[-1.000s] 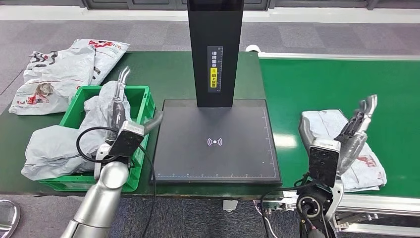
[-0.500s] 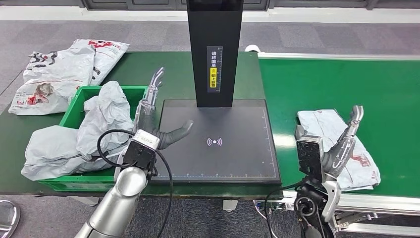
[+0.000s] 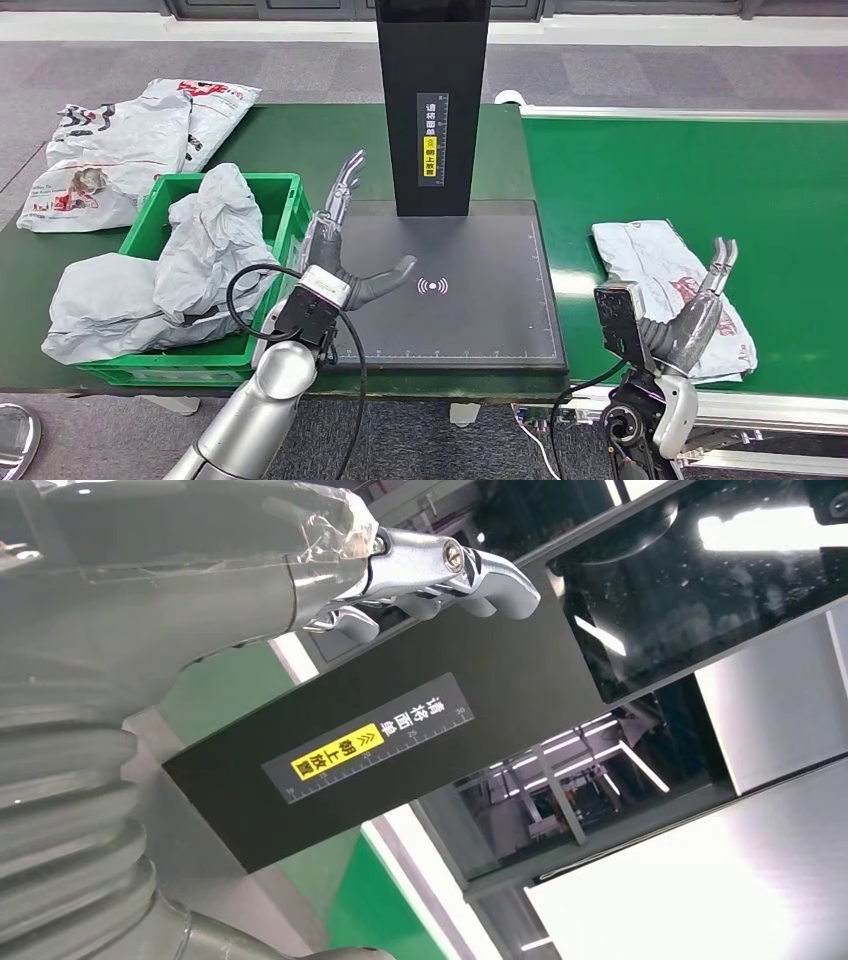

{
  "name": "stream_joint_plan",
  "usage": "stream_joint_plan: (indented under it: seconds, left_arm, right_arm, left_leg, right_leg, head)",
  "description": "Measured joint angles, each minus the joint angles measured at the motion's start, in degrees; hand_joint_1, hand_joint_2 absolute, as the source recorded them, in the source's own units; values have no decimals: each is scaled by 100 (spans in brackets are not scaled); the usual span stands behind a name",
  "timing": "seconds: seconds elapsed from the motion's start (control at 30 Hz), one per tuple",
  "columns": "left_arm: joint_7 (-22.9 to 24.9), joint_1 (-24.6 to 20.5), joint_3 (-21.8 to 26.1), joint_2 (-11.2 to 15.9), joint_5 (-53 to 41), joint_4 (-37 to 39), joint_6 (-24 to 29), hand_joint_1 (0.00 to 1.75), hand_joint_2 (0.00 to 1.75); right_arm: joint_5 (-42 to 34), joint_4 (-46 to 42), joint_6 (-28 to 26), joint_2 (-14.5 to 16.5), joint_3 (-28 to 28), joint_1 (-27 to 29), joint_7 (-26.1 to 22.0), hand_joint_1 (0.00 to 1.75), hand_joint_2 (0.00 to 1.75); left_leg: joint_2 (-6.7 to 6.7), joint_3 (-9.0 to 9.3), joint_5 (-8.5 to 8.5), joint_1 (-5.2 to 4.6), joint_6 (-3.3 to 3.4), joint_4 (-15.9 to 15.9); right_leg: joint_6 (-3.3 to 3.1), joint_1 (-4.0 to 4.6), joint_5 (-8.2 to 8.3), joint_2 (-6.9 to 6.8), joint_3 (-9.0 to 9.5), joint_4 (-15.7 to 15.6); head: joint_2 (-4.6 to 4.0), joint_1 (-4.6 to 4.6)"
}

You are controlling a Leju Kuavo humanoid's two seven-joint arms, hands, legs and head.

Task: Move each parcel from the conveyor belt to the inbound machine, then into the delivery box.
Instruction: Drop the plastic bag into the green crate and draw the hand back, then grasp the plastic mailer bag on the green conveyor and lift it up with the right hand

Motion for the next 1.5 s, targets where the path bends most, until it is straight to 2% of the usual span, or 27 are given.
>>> stream_joint_plan:
  seconds: [0.17, 0.43, 0.6, 0.9, 1.23, 1.5]
  left_arm:
    - [27, -2, -24, -31, 82, 66, -80, 0, 175]
    - [42, 4, -72, -40, 119, 109, -102, 0, 175]
    - [50, 6, -72, -40, 128, 108, -102, 0, 175]
    - [57, 7, -72, -40, 132, 108, -105, 0, 175]
    - [57, 22, -72, -21, 147, 107, -108, 0, 175]
    - [54, 45, -72, 12, 147, 104, -106, 0, 175]
  right_arm:
    - [547, 168, -2, 0, -195, 26, 480, 0, 175]
    - [1219, 963, -2, -14, -1027, 39, 862, 0, 175]
    - [1231, 1310, -2, -38, -1368, 24, 802, 0, 175]
    - [1212, 1682, -7, -70, -1581, -50, 932, 0, 175]
    - [1190, 2732, -4, -344, -1875, -282, 1106, 0, 175]
    - [993, 3240, 344, -451, -1973, -495, 1048, 0, 175]
  left_leg:
    - [-1, 0, 0, 0, 0, 0]
    - [-6, -3, -3, -1, 4, 0]
    - [-5, -3, -3, -1, 4, 0]
    - [-5, -3, -2, -1, 4, 0]
    - [-5, -4, -3, -1, 5, 0]
    - [-2, -5, -3, -1, 4, -1]
  right_leg:
    - [0, -1, 0, -1, 1, 0]
    - [1, -2, 0, -3, 2, 0]
    - [1, -1, 0, -3, 1, 0]
    - [1, -2, 0, -3, 2, 0]
    - [1, -3, 0, -3, 2, 0]
    - [1, -1, 0, -3, 1, 0]
  head:
    - [0, 0]
    - [-1, 0]
    - [-1, 0]
    - [0, 0]
    - [1, 0]
    - [0, 0]
